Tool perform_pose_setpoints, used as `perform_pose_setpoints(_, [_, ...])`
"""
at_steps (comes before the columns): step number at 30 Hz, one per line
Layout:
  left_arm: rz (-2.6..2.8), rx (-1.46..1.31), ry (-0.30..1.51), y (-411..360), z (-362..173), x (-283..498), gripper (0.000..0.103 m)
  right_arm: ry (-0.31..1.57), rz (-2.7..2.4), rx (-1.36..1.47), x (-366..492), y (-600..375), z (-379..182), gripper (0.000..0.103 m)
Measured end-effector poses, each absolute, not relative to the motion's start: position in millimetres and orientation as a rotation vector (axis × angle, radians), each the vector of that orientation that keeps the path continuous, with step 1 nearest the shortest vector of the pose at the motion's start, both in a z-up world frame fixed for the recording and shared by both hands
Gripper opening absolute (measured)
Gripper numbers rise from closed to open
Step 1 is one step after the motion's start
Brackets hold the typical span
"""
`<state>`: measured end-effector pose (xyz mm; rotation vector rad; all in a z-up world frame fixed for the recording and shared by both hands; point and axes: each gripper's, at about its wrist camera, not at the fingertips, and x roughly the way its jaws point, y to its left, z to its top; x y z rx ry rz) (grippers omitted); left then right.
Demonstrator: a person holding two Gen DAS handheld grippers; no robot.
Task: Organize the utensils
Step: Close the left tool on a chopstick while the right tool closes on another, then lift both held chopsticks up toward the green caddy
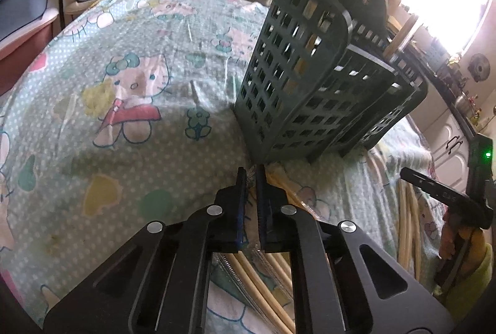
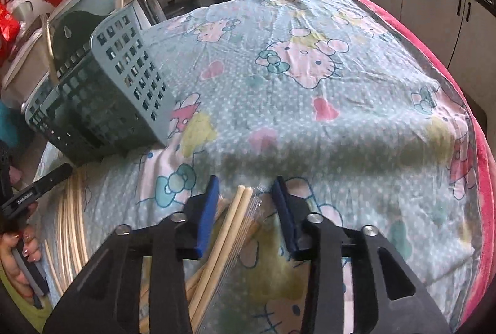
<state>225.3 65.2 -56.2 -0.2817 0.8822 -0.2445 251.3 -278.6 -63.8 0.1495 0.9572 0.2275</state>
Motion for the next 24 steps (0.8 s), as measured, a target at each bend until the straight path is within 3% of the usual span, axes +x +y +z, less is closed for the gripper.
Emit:
perform_pose_setpoints(1, [-0.246, -0.285, 0.875, 65, -54, 224, 0.003, 0.956, 0.228, 0.146, 251, -278, -63, 0.019])
perform_pose_setpoints(3, [-0.254, -0.291, 0.858, 65, -48, 221, 0.003, 0.951, 0.237, 0.15, 250, -279, -62, 0.013])
perform_pose_setpoints(24, [-0.359, -0.26, 0.68, 38, 16, 177, 0.003, 0.745, 0.262, 0.339, 192, -317, -14, 0.007])
